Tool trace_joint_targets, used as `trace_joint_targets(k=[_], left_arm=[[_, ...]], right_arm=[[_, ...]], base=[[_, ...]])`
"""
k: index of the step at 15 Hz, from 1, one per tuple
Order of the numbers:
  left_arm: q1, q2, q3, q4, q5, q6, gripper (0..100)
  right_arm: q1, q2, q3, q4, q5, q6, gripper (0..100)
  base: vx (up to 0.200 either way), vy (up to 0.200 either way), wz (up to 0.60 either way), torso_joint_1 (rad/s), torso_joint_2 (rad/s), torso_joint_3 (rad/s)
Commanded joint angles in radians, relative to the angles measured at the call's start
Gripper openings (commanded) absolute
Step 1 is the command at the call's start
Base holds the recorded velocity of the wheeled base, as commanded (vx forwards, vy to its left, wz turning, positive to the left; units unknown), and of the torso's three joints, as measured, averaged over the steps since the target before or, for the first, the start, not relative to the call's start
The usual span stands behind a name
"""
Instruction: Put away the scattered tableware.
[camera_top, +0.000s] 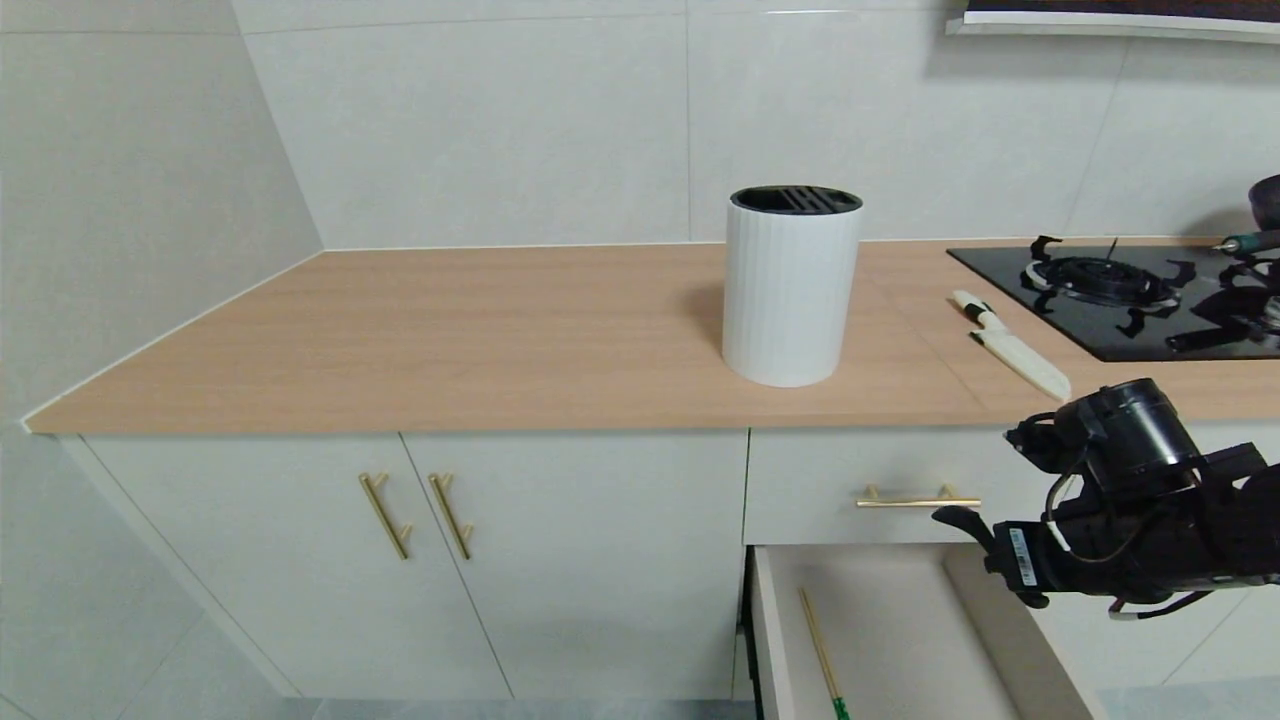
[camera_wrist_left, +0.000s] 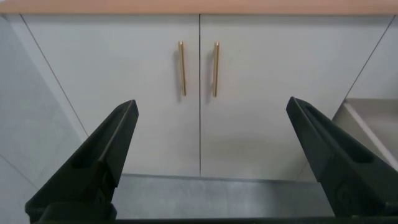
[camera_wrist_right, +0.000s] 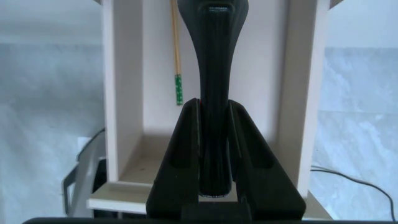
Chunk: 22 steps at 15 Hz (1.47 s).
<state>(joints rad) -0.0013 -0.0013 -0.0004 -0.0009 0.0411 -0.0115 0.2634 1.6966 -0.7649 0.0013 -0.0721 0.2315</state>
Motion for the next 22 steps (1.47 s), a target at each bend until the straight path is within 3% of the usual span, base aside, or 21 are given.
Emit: trace_joint_targets(k=[1,15,22], left_arm=[[0.0,0.001,0.0,-0.001,0.0,-0.001,100],[0.0,0.001,0.0,-0.001,0.0,-0.001,100],[0.0,0.001,0.0,-0.001,0.0,-0.001,100]], right_arm=[[0.004,0.011,0.003,0.0,0.0,0.0,0],[0.005,0.049,0.019,-0.001,0.0,-0.027,0],[0.005,0.098,0.019,-0.003,0.0,-0.027,0]], base=[[0.0,0.0,0.0,-0.168,0.5,0.32],[0.0,0.0,0.0,-0.105,0.45,0.341],[0.0,0.0,0.0,-0.004,0.05,0.042]])
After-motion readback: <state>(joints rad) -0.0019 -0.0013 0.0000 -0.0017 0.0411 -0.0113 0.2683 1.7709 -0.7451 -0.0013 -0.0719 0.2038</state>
